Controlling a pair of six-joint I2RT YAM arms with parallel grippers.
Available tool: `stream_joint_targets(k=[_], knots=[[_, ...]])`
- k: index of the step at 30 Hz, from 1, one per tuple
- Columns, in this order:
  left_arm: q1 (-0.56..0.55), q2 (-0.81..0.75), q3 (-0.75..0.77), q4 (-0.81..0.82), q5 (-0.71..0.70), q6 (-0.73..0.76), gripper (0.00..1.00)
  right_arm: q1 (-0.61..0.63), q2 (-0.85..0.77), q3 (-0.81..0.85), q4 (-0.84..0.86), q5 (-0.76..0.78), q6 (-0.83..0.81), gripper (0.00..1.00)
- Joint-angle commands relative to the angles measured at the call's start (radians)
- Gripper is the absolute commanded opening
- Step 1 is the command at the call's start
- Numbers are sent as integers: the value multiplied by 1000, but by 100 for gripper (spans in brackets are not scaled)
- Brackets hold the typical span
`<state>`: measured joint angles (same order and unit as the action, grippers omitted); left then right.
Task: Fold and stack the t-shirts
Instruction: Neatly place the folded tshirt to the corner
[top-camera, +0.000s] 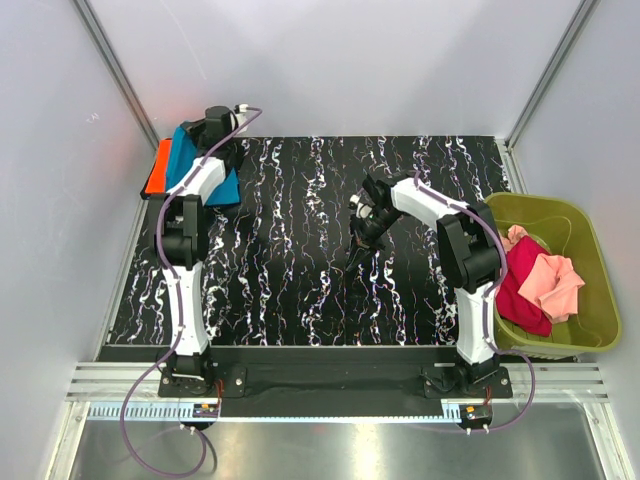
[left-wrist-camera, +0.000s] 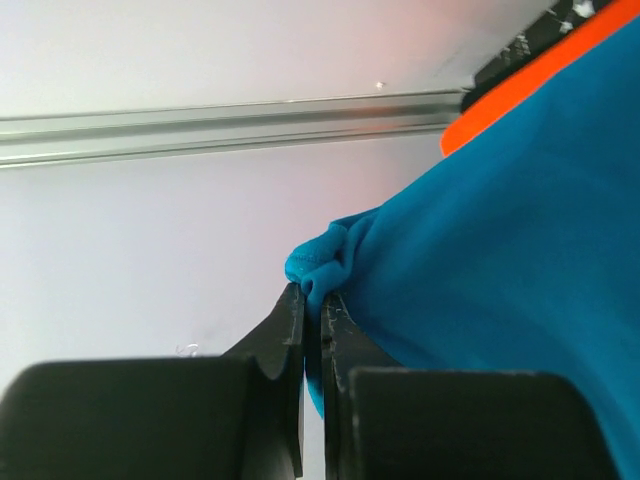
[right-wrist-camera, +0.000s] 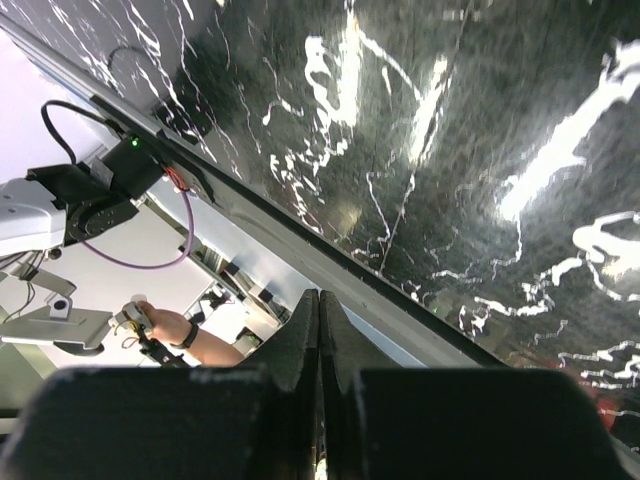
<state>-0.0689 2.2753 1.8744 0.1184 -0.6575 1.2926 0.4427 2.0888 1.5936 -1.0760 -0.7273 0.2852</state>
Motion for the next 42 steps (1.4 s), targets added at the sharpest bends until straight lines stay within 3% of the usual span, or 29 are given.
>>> stream_joint_targets(k=[1,30,42], knots=[[17,13,83,138,7,51,0,-7,17,52,-10,-29,11,2],[67,142,127,207,108,146,0,-38,40,-3,-22,-50,2,1],[118,125,134,245,154,182,0,-38,53,8,-21,-55,6,1]])
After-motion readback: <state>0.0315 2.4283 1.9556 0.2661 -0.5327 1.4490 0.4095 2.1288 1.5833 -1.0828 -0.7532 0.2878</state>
